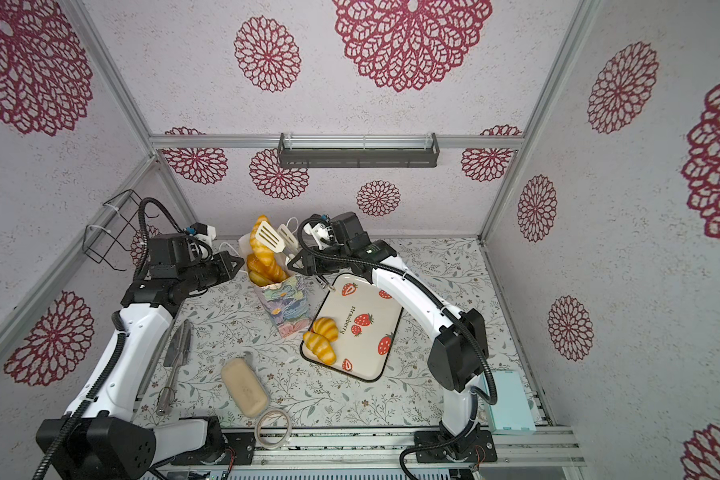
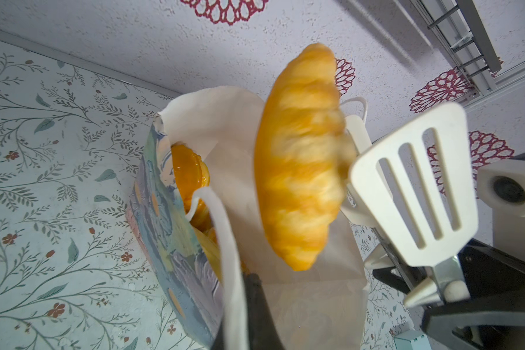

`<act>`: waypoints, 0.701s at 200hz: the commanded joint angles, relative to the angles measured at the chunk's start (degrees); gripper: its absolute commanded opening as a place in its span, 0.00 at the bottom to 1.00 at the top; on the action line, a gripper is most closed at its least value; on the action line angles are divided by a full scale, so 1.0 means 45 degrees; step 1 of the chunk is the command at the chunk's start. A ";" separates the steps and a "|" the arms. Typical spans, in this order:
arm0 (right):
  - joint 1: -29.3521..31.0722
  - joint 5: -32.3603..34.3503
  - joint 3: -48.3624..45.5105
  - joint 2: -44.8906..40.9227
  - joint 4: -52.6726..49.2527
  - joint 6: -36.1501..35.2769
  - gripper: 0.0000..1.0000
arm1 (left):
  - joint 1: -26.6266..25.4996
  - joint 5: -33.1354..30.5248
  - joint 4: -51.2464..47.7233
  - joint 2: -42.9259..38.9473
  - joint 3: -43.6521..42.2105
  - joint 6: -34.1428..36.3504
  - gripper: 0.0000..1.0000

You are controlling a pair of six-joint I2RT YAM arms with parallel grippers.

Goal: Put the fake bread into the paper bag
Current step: 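Lower the croissant into the bag held by the left gripper and release, then move the empty tongs back over the striped buns on the tray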

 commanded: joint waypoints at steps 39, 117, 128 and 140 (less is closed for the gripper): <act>0.0024 -0.0136 0.0902 -0.0415 0.0267 -0.0149 0.55 | 0.0097 0.0192 0.0377 -0.0307 -0.0161 -0.0074 0.00; -0.0053 0.0833 0.0831 -0.1696 -0.0922 -0.1007 0.54 | 0.0097 0.0251 0.0398 -0.0293 -0.0176 -0.0095 0.00; -0.0107 0.0988 0.0671 -0.1962 -0.0998 -0.1075 0.54 | 0.0097 0.0260 0.0397 -0.0283 -0.0176 -0.0108 0.00; -0.0188 0.1134 0.0409 -0.2309 -0.0977 -0.1078 0.54 | 0.0097 0.0253 0.0402 -0.0307 -0.0185 -0.0103 0.00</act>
